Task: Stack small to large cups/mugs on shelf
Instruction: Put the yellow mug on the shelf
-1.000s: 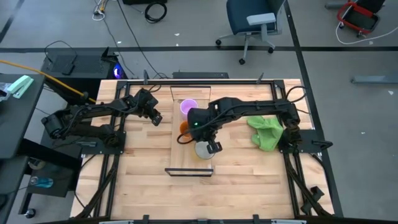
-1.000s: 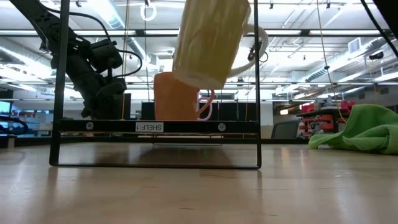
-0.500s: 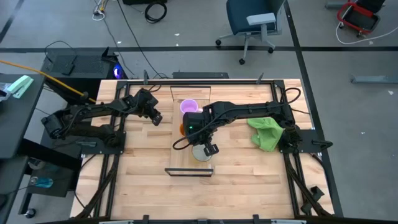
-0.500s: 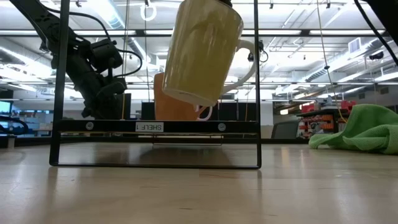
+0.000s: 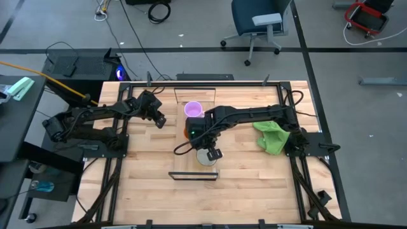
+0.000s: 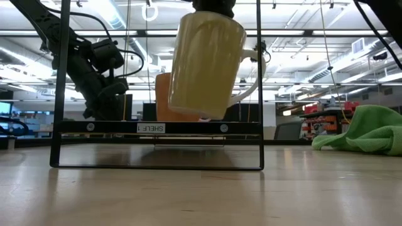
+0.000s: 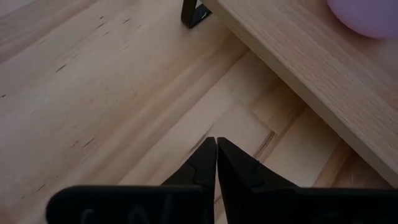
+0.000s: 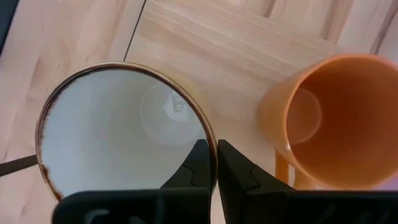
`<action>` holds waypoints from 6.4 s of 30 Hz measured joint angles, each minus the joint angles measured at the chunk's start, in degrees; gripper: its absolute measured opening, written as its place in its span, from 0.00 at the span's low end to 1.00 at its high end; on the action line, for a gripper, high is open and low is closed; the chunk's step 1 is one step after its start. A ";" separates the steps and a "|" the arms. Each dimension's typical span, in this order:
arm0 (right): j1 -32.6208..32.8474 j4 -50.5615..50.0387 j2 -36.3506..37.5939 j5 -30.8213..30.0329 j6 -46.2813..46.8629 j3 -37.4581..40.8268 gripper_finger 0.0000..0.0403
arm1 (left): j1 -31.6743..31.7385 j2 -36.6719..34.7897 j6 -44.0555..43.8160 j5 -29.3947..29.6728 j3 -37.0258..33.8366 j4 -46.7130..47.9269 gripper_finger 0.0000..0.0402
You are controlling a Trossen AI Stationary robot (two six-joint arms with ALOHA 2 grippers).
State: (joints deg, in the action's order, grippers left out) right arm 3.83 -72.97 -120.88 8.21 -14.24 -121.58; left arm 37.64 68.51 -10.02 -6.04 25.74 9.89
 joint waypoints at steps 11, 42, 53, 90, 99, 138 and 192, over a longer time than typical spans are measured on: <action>-0.73 0.14 -0.89 -0.81 1.43 0.00 0.02 | 0.00 0.00 0.09 0.00 0.00 -0.33 0.03; -0.76 0.10 -0.85 0.05 4.22 0.02 0.08 | -0.01 0.00 0.17 0.00 0.00 -0.40 0.04; -0.69 1.55 -1.51 2.43 4.33 0.78 0.09 | -0.02 0.00 0.20 -0.02 0.00 -0.34 0.05; -0.73 2.83 -1.76 2.10 5.05 0.50 0.23 | 0.00 0.00 0.17 0.00 0.00 -0.20 0.04; -0.82 2.26 3.43 -2.56 6.04 0.46 0.24 | 0.00 0.00 0.19 -0.01 0.00 -0.17 0.05; 30.57 42.43 40.39 -48.58 83.10 73.10 0.01 | -0.01 -0.01 0.18 -5.33 0.00 1.90 0.03; 20.37 68.14 30.80 -47.82 54.90 69.09 0.00 | -1.11 -1.05 0.10 -7.19 0.00 1.12 0.03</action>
State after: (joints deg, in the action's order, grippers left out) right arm 24.20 -4.83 -90.08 -39.62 40.66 -52.49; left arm 36.53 67.46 -9.92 -13.23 25.74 11.01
